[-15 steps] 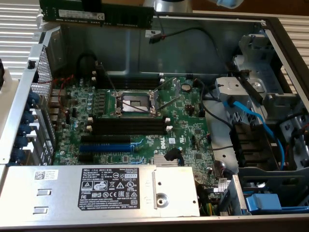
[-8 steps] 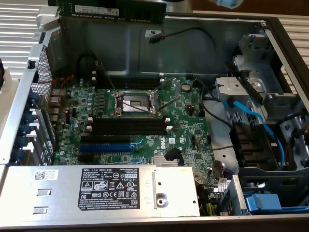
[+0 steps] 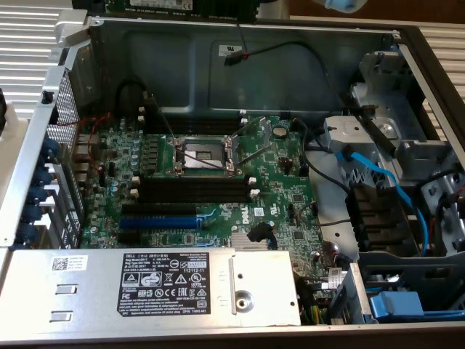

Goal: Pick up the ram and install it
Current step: 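Pick up the ram and move it above insertion slot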

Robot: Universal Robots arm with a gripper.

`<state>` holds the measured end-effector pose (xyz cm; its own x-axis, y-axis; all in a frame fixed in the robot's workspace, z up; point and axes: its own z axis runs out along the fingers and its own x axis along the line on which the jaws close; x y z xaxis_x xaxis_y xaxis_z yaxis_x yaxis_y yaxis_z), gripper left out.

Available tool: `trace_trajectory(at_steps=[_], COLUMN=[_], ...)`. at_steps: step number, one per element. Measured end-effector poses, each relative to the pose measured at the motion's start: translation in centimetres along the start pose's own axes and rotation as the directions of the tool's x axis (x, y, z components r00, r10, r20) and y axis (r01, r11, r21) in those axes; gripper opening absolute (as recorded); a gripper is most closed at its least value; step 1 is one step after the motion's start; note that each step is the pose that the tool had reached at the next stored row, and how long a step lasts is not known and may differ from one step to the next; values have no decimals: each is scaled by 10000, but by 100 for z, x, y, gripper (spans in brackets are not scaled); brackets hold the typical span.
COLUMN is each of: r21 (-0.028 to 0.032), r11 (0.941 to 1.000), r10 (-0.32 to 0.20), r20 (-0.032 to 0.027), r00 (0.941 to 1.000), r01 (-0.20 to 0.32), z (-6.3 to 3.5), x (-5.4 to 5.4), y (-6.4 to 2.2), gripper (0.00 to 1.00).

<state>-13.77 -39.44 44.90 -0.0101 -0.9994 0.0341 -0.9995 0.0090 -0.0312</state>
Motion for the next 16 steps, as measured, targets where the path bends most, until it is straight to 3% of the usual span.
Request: trace_trajectory(at_steps=[1, 2, 4, 5, 7, 16], r21=[55, 150, 438, 526, 557, 551], r11=[10000, 9999, 9990, 9986, 9984, 9980], r10=[1, 4, 23, 43, 94, 303], r20=[-27, -53, -90, -91, -93, -96], r00=[10000, 10000, 10000, 9999, 9999, 9995], r01=[-1, -3, -19, -38, -89, -298], z=[-1, -2, -3, -2, -2, 0], x=[-33, -62, -77, -77, -77, -13], y=[-9, -11, -11, -11, -12, -11], gripper=[12, 12, 12, 12, 12, 12])
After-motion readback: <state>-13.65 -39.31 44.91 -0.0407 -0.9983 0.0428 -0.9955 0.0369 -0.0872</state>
